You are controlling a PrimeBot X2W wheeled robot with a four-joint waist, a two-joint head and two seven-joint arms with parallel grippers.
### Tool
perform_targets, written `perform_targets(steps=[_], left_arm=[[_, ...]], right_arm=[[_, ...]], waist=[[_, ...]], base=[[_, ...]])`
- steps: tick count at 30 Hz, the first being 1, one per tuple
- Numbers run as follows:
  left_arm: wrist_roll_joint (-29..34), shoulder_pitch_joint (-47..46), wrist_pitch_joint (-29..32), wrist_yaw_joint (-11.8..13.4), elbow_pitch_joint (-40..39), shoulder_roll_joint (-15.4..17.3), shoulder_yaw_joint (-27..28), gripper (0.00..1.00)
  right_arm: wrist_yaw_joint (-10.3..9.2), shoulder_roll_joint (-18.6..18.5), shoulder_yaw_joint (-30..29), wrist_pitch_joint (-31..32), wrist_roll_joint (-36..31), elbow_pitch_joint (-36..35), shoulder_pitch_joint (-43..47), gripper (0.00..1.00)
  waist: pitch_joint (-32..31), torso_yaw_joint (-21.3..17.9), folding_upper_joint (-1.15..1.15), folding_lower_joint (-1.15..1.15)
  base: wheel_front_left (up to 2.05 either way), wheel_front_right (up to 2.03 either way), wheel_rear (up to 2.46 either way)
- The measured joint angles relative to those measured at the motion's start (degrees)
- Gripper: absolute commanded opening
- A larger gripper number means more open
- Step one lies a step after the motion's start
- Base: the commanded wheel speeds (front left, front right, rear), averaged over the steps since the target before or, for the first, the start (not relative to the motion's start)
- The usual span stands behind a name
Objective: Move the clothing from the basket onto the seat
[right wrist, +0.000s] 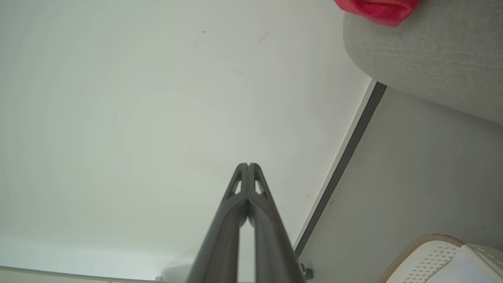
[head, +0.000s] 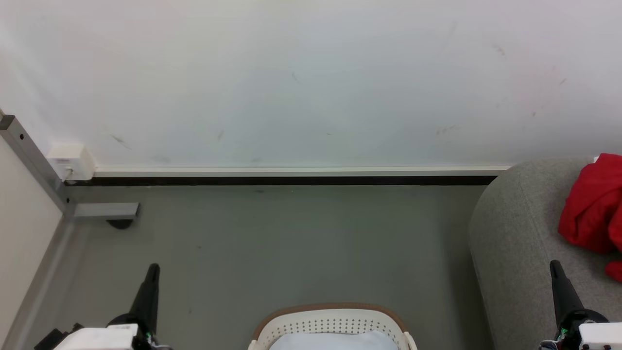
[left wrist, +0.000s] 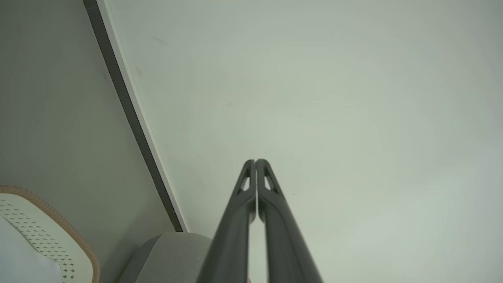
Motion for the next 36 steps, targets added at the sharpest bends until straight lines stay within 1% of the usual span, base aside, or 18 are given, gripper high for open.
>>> perform_targets(steps=[13,36], left_arm=[[-4.3,-0.5,1.3,-0.3,0.2,-0.3,0.7,0.0],[-4.4,-0.6,1.3,-0.3,0.2,-0.3,0.8,0.0]], right_arm=[[0.0,0.2,-0.9,1.4,4.4,0.2,-0.5,0.0],[0.0,0.4,-1.4,1.7,4.4,0.2,-0.6,0.0]], waist=[[0.2,0.2,0.0,0.0],[0.2,0.2,0.0,0.0]], base=[[0.0,0.0,0.0],[0.0,0.0,0.0]])
